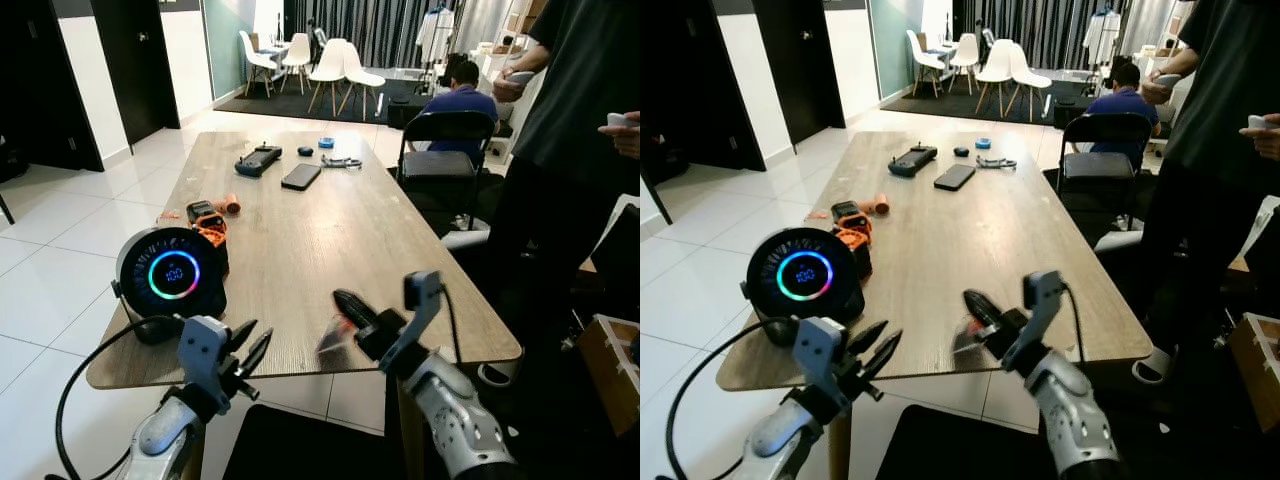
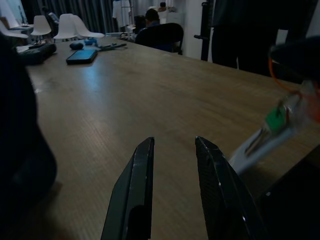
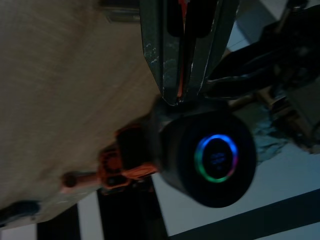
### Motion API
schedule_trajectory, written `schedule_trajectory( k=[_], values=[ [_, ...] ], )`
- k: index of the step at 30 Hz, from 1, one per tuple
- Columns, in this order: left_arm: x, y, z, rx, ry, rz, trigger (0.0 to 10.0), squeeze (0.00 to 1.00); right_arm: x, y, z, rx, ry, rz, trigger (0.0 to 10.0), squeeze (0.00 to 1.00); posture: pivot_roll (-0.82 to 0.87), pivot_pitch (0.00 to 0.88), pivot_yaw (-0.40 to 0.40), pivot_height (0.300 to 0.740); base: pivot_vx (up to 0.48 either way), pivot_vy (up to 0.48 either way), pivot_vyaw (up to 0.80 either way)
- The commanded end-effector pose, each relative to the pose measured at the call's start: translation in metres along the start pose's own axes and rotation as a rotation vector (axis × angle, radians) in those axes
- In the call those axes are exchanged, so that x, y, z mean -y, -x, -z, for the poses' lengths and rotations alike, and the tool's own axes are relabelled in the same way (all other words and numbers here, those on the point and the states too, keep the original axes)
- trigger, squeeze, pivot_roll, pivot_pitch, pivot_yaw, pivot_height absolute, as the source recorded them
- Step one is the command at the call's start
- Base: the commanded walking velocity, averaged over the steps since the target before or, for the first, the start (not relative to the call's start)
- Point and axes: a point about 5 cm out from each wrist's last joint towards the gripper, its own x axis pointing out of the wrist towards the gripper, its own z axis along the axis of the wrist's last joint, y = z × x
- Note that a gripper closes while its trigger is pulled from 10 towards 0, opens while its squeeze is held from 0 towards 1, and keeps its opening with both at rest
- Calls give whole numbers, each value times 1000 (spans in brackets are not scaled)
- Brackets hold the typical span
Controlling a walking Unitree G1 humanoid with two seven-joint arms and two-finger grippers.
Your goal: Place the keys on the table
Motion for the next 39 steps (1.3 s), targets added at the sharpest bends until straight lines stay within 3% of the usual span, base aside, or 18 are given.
schedule_trajectory(
  k=[1, 13, 22, 33, 39],
  values=[
    [-6, 5, 3, -27, -24, -5, 10000, 0, -8, -1, 3, -27, 4, -45, 10000, 0, 46, 69, -15, 740, 0, 0, 0],
    [-24, 22, 10, -79, -62, -5, 10000, 0, -34, 2, 19, -134, -2, -189, 10000, 0, 44, 72, -21, 740, 0, 0, 0],
    [2, 51, 11, -139, -2, 374, 10000, 0, -37, 16, 37, -257, 35, -246, 10000, 0, 40, 81, -26, 740, 0, 0, 0],
    [18, 73, -9, -174, 102, 640, 10000, 0, -37, 32, 50, -355, 35, -289, 10000, 0, 44, 88, -31, 740, 0, 0, 0],
    [23, 77, -18, -176, 140, 701, 10000, 0, -35, 34, 51, -367, 35, -287, 10000, 0, 45, 89, -32, 740, 0, 0, 0]
  ],
)
